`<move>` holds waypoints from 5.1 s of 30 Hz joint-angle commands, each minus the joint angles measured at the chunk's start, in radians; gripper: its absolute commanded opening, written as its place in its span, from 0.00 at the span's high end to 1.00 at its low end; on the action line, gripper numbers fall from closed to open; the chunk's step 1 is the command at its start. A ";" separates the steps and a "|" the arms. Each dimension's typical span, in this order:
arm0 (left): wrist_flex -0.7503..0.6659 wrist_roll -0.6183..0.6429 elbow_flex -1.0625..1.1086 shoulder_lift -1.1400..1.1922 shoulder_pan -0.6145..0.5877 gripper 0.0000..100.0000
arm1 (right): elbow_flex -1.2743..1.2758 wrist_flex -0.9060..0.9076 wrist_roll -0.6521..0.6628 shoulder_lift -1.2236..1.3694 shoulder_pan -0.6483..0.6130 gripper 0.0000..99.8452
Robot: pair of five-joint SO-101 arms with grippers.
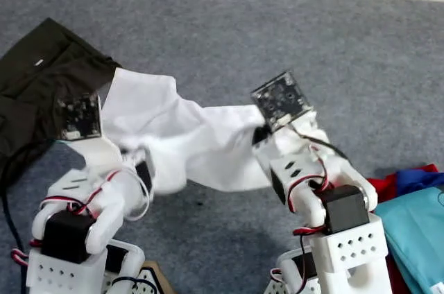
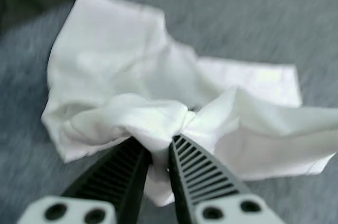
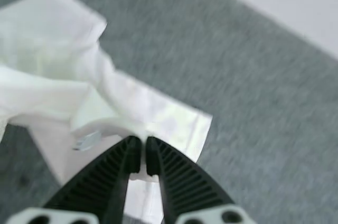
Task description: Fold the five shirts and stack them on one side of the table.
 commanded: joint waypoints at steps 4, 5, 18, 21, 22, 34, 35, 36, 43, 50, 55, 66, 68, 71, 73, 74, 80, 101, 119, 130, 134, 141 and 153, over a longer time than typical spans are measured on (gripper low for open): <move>0.287 -0.132 -0.005 -0.010 0.013 0.99 | -0.036 0.199 -0.006 -0.016 -0.022 0.99; 0.285 -0.130 -0.005 -0.010 0.002 0.99 | -0.035 0.217 -0.006 -0.013 -0.022 0.99; 0.189 -0.135 -0.130 0.526 -0.077 0.99 | 0.213 -0.073 -0.005 -0.012 0.059 0.99; 0.157 -0.133 -0.252 0.665 -0.094 0.99 | 0.240 -0.165 -0.003 -0.012 0.102 0.99; 0.150 -0.133 -0.295 0.714 -0.104 0.99 | 0.246 -0.196 0.000 -0.010 0.117 0.99; 0.038 -0.129 -0.814 1.287 -0.229 0.99 | 0.363 -0.522 0.061 -0.010 0.203 0.99; 0.038 -0.129 -0.848 1.322 -0.234 0.99 | 0.374 -0.545 0.061 -0.010 0.203 0.99; 0.038 -0.129 -0.881 1.360 -0.237 0.99 | 0.381 -0.565 0.060 -0.002 0.205 0.99; 0.044 -0.129 -1.038 1.517 -0.246 0.99 | 0.219 -0.578 -0.029 0.249 0.259 0.99; 0.044 -0.129 -1.098 1.581 -0.245 0.99 | 0.024 -0.579 -0.120 0.556 0.260 0.99; 0.044 -0.129 -1.162 1.667 -0.248 0.99 | -0.088 -0.579 -0.155 0.742 0.259 0.99; 0.046 -0.135 -1.409 1.865 -0.257 0.88 | -0.180 -0.694 -0.123 0.975 0.259 0.91; 0.078 -0.130 -1.440 1.876 -0.269 0.75 | -0.188 -0.694 -0.112 0.977 0.259 0.83; 0.157 -0.130 -1.455 1.877 -0.275 0.54 | -0.188 -0.694 -0.112 0.972 0.262 0.78; 0.241 -0.133 -1.458 1.877 -0.278 0.42 | -0.189 -0.694 -0.112 0.970 0.262 0.79; 0.282 -0.132 -1.458 1.876 -0.280 0.37 | -0.189 -0.694 -0.115 0.970 0.263 0.79; 0.377 -0.129 -1.452 1.816 -0.332 0.20 | -0.176 -0.687 -0.120 0.924 0.259 0.79; 0.379 -0.028 -0.728 1.213 -0.320 0.19 | 0.288 -0.429 -0.169 0.225 0.148 0.79; 0.353 -0.021 -0.596 1.142 -0.335 0.19 | 0.337 -0.453 -0.176 0.208 0.111 0.79; 0.336 0.098 -0.519 0.929 -0.335 0.19 | 0.354 -0.458 -0.207 0.205 0.113 0.79; 0.334 0.089 -0.527 0.928 -0.334 0.26 | 0.354 -0.458 -0.209 0.200 0.114 0.79; 0.175 -0.061 -0.524 0.918 -0.335 0.78 | 0.354 -0.458 -0.210 0.206 0.111 0.79; -0.057 -0.224 -0.343 0.920 -0.460 0.94 | 0.387 -0.458 -0.204 0.200 0.113 0.79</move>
